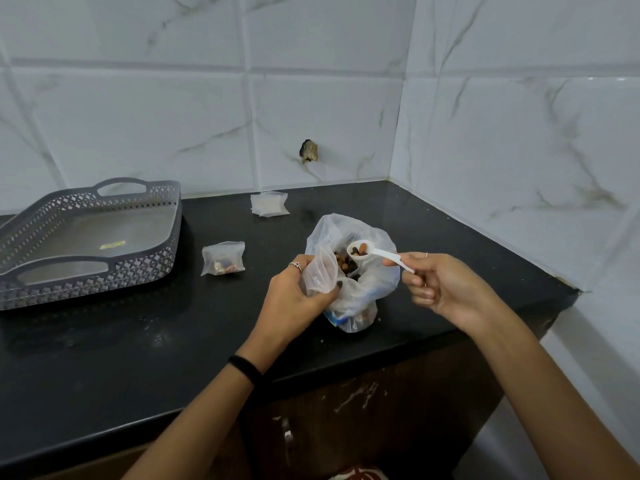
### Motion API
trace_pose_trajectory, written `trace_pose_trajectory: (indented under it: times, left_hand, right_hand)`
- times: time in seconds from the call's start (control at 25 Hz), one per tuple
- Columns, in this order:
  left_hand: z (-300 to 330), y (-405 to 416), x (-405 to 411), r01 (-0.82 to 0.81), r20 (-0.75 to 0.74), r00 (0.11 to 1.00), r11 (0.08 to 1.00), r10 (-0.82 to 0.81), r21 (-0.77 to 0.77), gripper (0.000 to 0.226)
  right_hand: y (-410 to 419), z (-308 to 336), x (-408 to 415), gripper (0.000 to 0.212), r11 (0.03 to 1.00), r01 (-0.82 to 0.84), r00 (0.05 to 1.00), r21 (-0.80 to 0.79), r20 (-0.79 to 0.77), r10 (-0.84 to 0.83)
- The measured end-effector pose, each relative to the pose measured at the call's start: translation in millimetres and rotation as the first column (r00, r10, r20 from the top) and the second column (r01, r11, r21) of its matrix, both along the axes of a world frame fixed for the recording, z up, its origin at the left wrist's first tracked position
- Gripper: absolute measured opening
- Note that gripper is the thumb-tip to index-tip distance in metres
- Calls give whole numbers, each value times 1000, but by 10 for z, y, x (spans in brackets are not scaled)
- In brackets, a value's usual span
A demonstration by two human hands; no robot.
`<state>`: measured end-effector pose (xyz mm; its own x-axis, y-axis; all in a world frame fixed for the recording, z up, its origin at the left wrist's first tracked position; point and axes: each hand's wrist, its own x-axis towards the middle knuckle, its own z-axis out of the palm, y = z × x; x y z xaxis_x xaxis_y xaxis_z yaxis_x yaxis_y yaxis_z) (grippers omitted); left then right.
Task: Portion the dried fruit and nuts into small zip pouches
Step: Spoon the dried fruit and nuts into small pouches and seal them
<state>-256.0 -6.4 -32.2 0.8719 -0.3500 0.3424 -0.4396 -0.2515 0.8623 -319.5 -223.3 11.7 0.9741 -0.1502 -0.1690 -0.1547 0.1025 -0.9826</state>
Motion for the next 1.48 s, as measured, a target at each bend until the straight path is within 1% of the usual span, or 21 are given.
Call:
trace_pose_trajectory:
  times: [0.16, 0.32, 0.48, 0.6, 0.64, 0.68, 0.72, 0.8, 0.84, 0.92, 1.0, 1.04, 1.08, 1.16, 1.24, 1.32, 1.4, 1.48]
  left_hand:
    - [46, -70, 3, -106, 5, 994, 986, 107, 132, 53]
    - [140, -133, 11, -187, 16, 982, 949, 189, 253, 62]
    - [208, -168, -16, -211, -10, 975, 934, 223, 287, 61]
    - [227, -160, -39, -211, -31, 973, 939, 228, 273, 53]
    - [225, -153, -41, -207, -41, 973, 943, 225, 261, 52]
    - [222, -146, -43, -203, -56, 973, 947, 223, 249, 53]
    - [218, -143, -45, -198, -67, 973, 951, 220, 236, 54]
    - [218, -144, -50, -192, -75, 974, 957, 213, 218, 53]
    - [219, -146, -56, -190, -75, 975, 960, 209, 205, 50]
    - [232, -145, -72, -191, -68, 977, 969, 204, 157, 35]
    - [243, -136, -85, -192, -68, 978, 976, 199, 101, 29]
    - [241, -130, -82, -189, -71, 978, 978, 195, 83, 27]
    - [245, -123, -86, -188, -75, 978, 979, 193, 73, 26]
    - [248, -113, -89, -191, -82, 977, 980, 195, 57, 27]
    - [242, -109, -82, -188, -86, 978, 981, 191, 39, 28]
    - [230, -111, -78, -190, -84, 977, 981, 193, 41, 28]
    - [203, -119, -65, -204, -74, 975, 978, 207, 48, 28]
    - [178, -121, -58, -240, -41, 969, 969, 243, 63, 32]
  right_hand:
    - [22, 163, -147, 31, 999, -30, 996, -24, 86, 32]
    - [151, 276, -276, 30, 989, -52, 985, -141, 154, 74]
    - [257, 296, -333, 29, 962, -13, 982, -272, 180, 64]
    - [323, 317, -341, 25, 932, 50, 985, -358, 172, 14]
    - [347, 320, -338, 24, 909, 78, 984, -410, 180, -3]
    - [374, 321, -338, 23, 866, 103, 980, -489, 196, -6]
    - [398, 324, -345, 22, 796, 126, 975, -592, 224, 12]
    - [448, 316, -362, 22, 584, 180, 950, -792, 293, 104]
    - [478, 308, -368, 24, 476, 216, 935, -853, 320, 150]
    - [552, 300, -363, 27, 285, 295, 906, -912, 362, 221]
    - [595, 277, -322, 29, 66, 430, 851, -901, 428, 303]
    - [589, 256, -294, 34, -7, 490, 821, -871, 459, 339]
    - [582, 243, -278, 38, -49, 547, 788, -836, 494, 368]
    - [538, 213, -243, 39, -71, 609, 736, -790, 530, 421]
    - [519, 193, -234, 35, -40, 622, 714, -782, 545, 440]
    - [536, 177, -238, 29, 66, 598, 722, -799, 572, 389]
    - [542, 159, -235, 29, 187, 590, 724, -786, 617, 310]
    - [532, 167, -202, 27, 274, 611, 723, -743, 664, 188]
